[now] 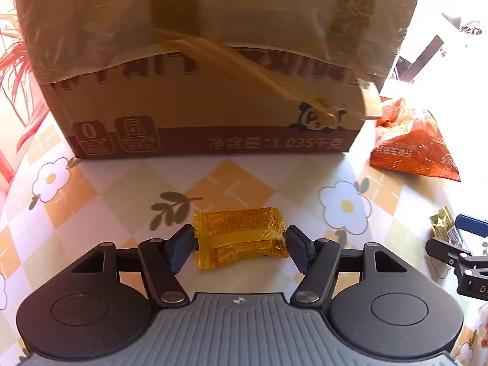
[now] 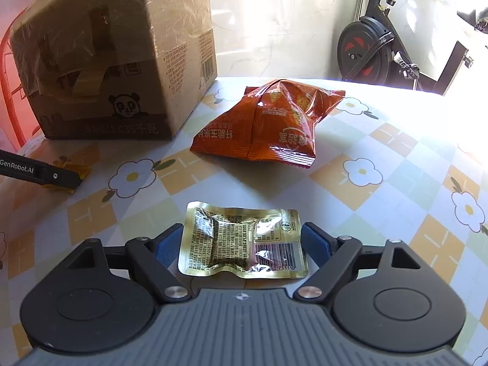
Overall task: Organize snacks
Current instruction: 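Move the left gripper to the yellow cake while the right gripper reaches the gold packet, then grasp the yellow wrapped cake with the left gripper while the right gripper grasps the gold packet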
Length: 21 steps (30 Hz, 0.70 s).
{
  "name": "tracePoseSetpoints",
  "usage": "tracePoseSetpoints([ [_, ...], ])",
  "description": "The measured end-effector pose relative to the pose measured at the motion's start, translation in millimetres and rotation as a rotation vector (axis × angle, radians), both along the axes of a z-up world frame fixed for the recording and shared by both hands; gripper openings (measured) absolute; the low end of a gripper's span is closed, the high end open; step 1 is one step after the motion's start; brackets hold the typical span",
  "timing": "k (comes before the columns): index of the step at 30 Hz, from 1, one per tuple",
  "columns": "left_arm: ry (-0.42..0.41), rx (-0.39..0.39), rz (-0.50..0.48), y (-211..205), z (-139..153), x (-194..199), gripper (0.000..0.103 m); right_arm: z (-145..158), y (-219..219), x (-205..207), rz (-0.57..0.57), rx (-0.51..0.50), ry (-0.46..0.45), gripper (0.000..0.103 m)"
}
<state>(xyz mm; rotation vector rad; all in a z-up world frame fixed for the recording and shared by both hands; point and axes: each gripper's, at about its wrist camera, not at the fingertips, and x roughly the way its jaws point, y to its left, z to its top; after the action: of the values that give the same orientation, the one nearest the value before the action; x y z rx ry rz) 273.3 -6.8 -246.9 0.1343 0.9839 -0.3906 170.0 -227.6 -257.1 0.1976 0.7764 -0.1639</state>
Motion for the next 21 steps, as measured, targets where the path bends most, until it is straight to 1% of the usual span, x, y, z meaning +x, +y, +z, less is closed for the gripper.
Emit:
tracePoseSetpoints([
  [3,0.003,0.001,-0.009,-18.5,-0.9,-10.0,0.068,-0.1,-5.7,-2.8,-0.015,0.008,-0.005,0.084],
  [11,0.027,-0.036,-0.059,-52.1,-2.7,-34.4,0.068,-1.1,-13.1,-13.0,-0.014,0.014,-0.022,0.084],
  [16,0.028,-0.043,-0.048,-60.9,-4.8,-42.4,0.068,-1.8,-16.2,-17.0,0.004,0.023,-0.042,0.083],
  [19,0.032,-0.058,-0.037,-59.0,-3.4,-46.7,0.068,-2.7,-16.1,-20.3,0.01,0.025,-0.057,0.083],
  [21,0.04,-0.071,-0.048,-56.1,-0.5,-50.4,0.068,-2.9,-15.6,-20.9,0.014,0.024,-0.063,0.083],
])
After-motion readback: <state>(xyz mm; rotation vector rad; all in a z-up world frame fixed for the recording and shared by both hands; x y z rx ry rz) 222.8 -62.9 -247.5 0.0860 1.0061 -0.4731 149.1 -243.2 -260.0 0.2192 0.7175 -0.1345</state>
